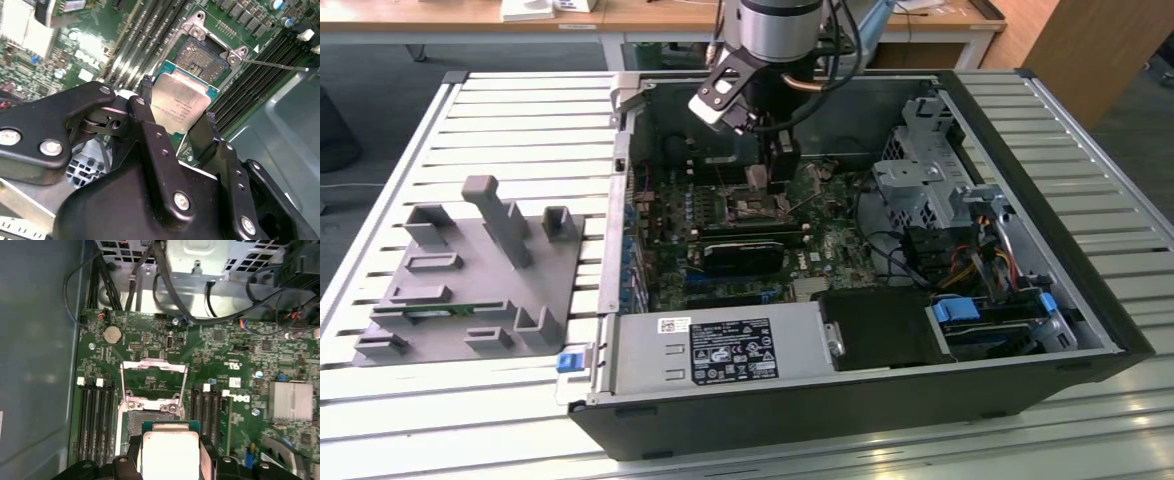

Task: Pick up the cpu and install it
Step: 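Place the cpu into insertion slot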

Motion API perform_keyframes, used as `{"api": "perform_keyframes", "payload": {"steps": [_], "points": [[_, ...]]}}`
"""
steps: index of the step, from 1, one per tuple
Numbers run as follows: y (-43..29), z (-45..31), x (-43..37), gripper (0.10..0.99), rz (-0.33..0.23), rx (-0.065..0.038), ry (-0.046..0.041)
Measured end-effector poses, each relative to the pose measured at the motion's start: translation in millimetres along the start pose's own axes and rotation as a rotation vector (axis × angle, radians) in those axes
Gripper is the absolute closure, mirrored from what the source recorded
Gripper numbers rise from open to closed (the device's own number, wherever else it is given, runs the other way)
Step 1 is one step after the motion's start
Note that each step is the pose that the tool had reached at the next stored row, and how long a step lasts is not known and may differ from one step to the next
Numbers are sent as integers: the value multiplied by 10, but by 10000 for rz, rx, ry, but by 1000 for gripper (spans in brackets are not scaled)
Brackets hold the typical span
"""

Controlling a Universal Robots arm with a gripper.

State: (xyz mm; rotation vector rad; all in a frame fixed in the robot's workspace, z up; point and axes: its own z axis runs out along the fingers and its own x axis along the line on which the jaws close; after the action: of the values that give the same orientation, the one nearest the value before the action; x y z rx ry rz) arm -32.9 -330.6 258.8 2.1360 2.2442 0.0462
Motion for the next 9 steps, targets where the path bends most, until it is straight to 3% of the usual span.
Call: {"api": "perform_keyframes", "payload": {"steps": [9], "points": [[-5,120,39,545,292,9,-39]]}}
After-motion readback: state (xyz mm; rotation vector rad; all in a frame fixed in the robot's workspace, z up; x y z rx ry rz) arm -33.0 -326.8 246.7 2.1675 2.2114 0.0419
